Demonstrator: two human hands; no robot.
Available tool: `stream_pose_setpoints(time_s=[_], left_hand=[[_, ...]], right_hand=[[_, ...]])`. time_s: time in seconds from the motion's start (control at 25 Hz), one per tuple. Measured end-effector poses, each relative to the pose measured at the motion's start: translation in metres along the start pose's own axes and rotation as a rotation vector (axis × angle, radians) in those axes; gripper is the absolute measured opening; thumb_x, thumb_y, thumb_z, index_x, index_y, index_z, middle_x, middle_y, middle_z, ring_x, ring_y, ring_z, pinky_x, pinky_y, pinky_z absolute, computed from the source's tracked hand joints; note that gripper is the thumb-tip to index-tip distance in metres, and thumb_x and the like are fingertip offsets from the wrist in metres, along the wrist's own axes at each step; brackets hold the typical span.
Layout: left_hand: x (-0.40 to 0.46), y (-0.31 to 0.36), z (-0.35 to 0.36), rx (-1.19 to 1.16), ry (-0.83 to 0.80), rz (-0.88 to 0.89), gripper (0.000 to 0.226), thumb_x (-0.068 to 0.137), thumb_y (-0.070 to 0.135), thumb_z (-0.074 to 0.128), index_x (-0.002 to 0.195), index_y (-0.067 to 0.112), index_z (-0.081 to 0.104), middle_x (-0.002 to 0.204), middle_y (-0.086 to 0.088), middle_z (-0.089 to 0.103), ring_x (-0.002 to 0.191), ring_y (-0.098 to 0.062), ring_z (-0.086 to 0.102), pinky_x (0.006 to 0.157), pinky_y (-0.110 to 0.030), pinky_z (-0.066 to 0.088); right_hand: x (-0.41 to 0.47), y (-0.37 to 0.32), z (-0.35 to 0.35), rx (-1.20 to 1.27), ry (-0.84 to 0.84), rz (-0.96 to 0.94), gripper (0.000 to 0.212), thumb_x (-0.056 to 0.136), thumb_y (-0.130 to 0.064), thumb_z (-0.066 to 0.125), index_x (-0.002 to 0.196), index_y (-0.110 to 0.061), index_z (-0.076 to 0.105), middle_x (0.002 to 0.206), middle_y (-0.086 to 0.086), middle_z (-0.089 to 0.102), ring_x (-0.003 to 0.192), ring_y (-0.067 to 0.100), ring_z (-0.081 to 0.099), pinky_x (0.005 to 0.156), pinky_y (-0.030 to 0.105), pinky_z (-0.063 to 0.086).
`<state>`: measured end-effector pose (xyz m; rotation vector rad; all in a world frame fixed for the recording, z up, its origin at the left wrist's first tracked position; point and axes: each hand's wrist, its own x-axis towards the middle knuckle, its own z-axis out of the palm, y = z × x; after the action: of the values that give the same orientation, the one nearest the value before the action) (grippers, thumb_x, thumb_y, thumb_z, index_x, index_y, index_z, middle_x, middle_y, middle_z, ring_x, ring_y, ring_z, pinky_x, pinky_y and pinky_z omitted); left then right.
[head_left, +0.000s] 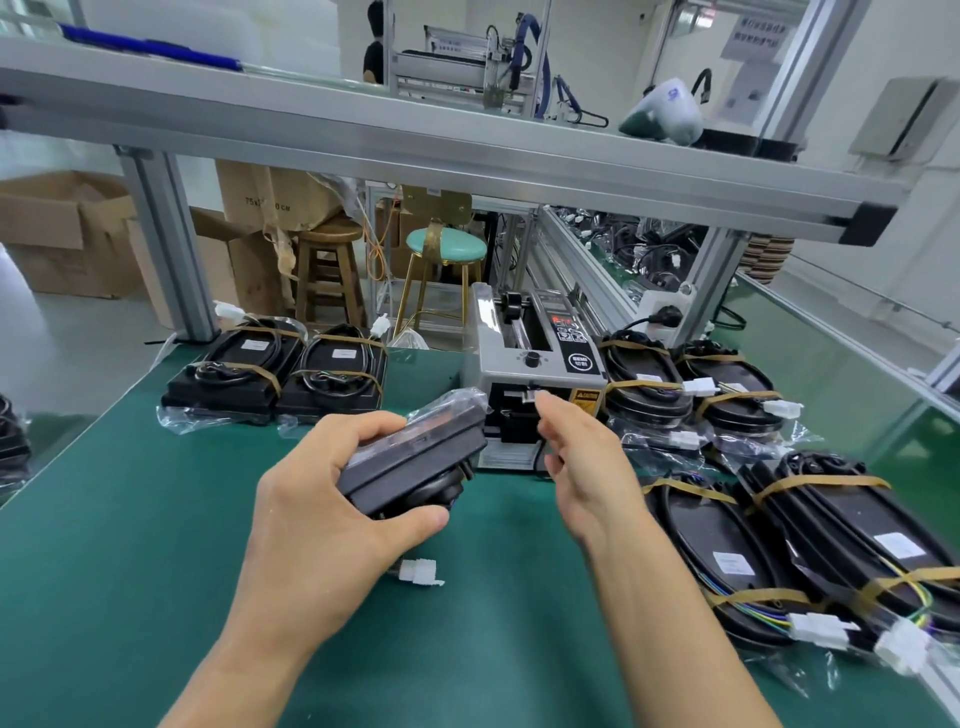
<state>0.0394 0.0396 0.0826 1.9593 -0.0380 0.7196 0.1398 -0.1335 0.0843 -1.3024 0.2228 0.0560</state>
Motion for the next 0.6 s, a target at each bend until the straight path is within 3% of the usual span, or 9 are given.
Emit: stream_pose_setpoints(time_s=[0.08,0.16,0.32,0.6], left_hand=[[-0.001,0.001,0.005,-0.004,0.02,-0.019,0.061,0.046,0.015,0.091,0.095,0.039,0.064,0.089,0.025,0.065,0.081,0.005,0.061,0.066,-0.001,0.04],[-0.003,0.003,0.012,0.012,0.035,-0.019,0.06,0.047,0.015,0.09,0.098,0.035,0.064,0.088,0.022,0.065,0.084,0.004,0.061,0.069,-0.003,0.042],[-0.005,0.005,0.016,0.016,0.061,-0.021,0.059,0.049,0.015,0.089,0.101,0.03,0.064,0.091,0.017,0.064,0.087,0.002,0.06,0.073,-0.005,0.042],[-0.009,0.009,0.017,0.047,0.086,-0.002,0.059,0.05,0.016,0.089,0.1,0.033,0.062,0.091,0.018,0.062,0.088,-0.002,0.06,0.076,-0.014,0.045]], right_hand=[[-0.032,-0.008,0.003,-0.048,-0.295,-0.121,0.016,0.069,-0.034,0.078,0.083,-0.028,0.076,0.124,-0.023,0.058,0.107,-0.015,0.053,0.087,0.017,0.031],[-0.052,-0.011,0.011,-0.131,-0.436,-0.206,0.009,0.071,-0.032,0.076,0.074,-0.024,0.075,0.14,-0.027,0.045,0.117,-0.024,0.042,0.092,0.016,0.03],[-0.057,-0.005,0.02,-0.206,-0.393,-0.247,0.015,0.082,-0.018,0.073,0.067,-0.02,0.072,0.142,-0.025,0.042,0.122,-0.024,0.034,0.107,0.024,0.027],[-0.058,0.005,0.023,-0.248,-0.374,-0.264,0.013,0.083,-0.013,0.07,0.071,-0.017,0.074,0.142,-0.02,0.042,0.114,-0.026,0.04,0.092,0.013,0.032]])
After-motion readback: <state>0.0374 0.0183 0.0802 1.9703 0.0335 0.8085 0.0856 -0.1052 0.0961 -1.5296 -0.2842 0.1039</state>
